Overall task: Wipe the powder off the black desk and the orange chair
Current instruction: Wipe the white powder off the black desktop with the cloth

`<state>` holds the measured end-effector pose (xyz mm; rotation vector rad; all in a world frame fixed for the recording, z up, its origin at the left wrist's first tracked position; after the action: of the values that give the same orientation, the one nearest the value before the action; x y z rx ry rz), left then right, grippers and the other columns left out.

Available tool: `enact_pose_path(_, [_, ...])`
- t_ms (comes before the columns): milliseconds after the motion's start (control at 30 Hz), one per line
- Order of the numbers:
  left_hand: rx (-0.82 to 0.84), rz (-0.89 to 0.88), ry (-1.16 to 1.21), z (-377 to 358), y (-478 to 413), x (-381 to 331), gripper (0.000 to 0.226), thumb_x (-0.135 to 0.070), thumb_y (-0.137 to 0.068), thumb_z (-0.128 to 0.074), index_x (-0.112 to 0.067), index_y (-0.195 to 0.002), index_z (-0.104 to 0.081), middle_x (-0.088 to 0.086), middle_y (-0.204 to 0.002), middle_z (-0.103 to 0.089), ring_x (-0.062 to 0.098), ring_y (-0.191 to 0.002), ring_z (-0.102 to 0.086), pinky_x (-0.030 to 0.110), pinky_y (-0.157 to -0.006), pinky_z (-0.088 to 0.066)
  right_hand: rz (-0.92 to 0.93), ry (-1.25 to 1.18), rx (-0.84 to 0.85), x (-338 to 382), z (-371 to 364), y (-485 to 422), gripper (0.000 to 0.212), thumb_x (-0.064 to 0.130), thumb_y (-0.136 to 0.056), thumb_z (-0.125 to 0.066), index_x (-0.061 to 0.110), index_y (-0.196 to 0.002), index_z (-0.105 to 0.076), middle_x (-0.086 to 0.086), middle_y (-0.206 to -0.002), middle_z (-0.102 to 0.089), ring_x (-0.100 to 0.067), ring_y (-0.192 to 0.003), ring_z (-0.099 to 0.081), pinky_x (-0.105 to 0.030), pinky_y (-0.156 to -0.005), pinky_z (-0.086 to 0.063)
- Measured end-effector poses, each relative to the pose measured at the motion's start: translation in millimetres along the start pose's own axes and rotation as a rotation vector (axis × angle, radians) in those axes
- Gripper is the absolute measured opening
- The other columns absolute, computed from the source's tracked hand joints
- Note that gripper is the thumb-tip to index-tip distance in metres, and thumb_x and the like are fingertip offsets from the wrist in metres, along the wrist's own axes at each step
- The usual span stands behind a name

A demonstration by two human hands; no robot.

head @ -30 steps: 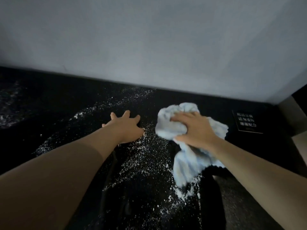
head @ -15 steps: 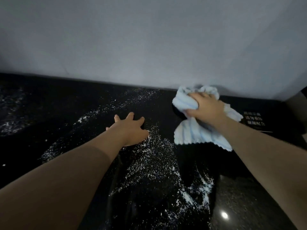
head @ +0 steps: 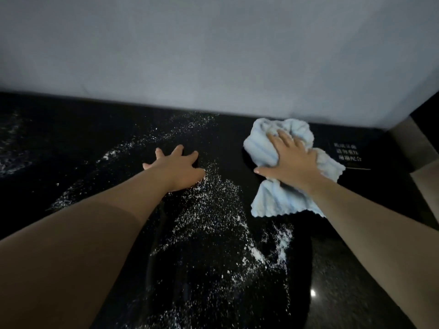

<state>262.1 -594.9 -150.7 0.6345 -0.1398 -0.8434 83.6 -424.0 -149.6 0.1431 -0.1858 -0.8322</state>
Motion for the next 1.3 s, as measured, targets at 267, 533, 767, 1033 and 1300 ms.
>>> enact_pose_path(267, [-0.052, -0.049, 0.036, -13.5, 26.3, 1.7, 0.059, -0.046, -0.096, -0.029, -0.035, -0.151, -0.010, -0.005, -0.160, 0.005, 0.036, -0.145, 0.010, 0.062, -0.112, -0.003, 0.263, -0.384, -0.026, 49.8, -3.7, 113.5, 0.059, 0.045, -0.072, -0.050, 0.039, -0.131, -0.051, 0.010, -0.120, -0.059, -0.015, -0.112, -0.046, -0.035, -0.095, -0.031])
enact_pose_path(533, [-0.035, -0.098, 0.019, -41.8, 58.2, -0.7, 0.057, -0.038, -0.099, -0.025, -0.031, -0.152, -0.005, -0.003, -0.160, 0.008, 0.030, -0.146, 0.011, 0.061, -0.113, -0.002, 0.009, -0.523, -0.154, 13.0, 28.1, 76.7, 0.053, 0.031, -0.082, -0.066, 0.029, -0.132, -0.050, 0.000, -0.124, -0.056, -0.023, -0.116, -0.050, -0.037, -0.097, -0.037])
enact_pose_path(767, [-0.038, -0.112, -0.001, -43.5, 64.4, -0.4, 0.056, -0.033, -0.100, -0.023, -0.030, -0.152, -0.003, -0.004, -0.160, 0.010, 0.027, -0.146, 0.012, 0.058, -0.114, -0.001, 0.285, -0.276, 0.029, 59.6, -10.2, 129.0, 0.067, 0.045, -0.069, -0.036, 0.039, -0.135, -0.045, 0.014, -0.136, -0.048, -0.016, -0.122, -0.039, -0.037, -0.099, -0.028])
enact_pose_path(1033, [-0.047, -0.144, -0.041, -44.1, 60.1, 3.2, 0.057, -0.031, -0.099, -0.025, -0.032, -0.151, -0.001, -0.005, -0.159, 0.010, 0.026, -0.146, 0.013, 0.059, -0.114, -0.001, -0.118, -0.175, -0.141, -0.1, 16.0, 50.2, 0.056, 0.038, -0.086, -0.051, 0.028, -0.139, -0.037, 0.000, -0.144, -0.040, -0.033, -0.128, -0.039, -0.051, -0.102, -0.033])
enact_pose_path(1300, [-0.127, -0.166, -0.125, -47.9, 61.9, 7.2, 0.058, -0.034, -0.099, -0.022, -0.033, -0.151, 0.005, -0.006, -0.159, 0.013, 0.024, -0.146, 0.015, 0.056, -0.115, 0.001, 0.321, -0.490, -0.086, 55.4, 10.8, 106.2, 0.074, 0.053, -0.053, -0.039, 0.026, -0.117, -0.064, 0.003, -0.108, -0.064, -0.027, -0.106, -0.056, -0.042, -0.093, -0.042])
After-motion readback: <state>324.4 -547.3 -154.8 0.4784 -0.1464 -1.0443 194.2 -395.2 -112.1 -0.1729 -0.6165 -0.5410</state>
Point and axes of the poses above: each hand's wrist, its own y-axis away from the middle knuckle, its own z-axis out of the back of the hand, x = y × z, the point moved 7 cm from there along -y, towards the middle knuckle
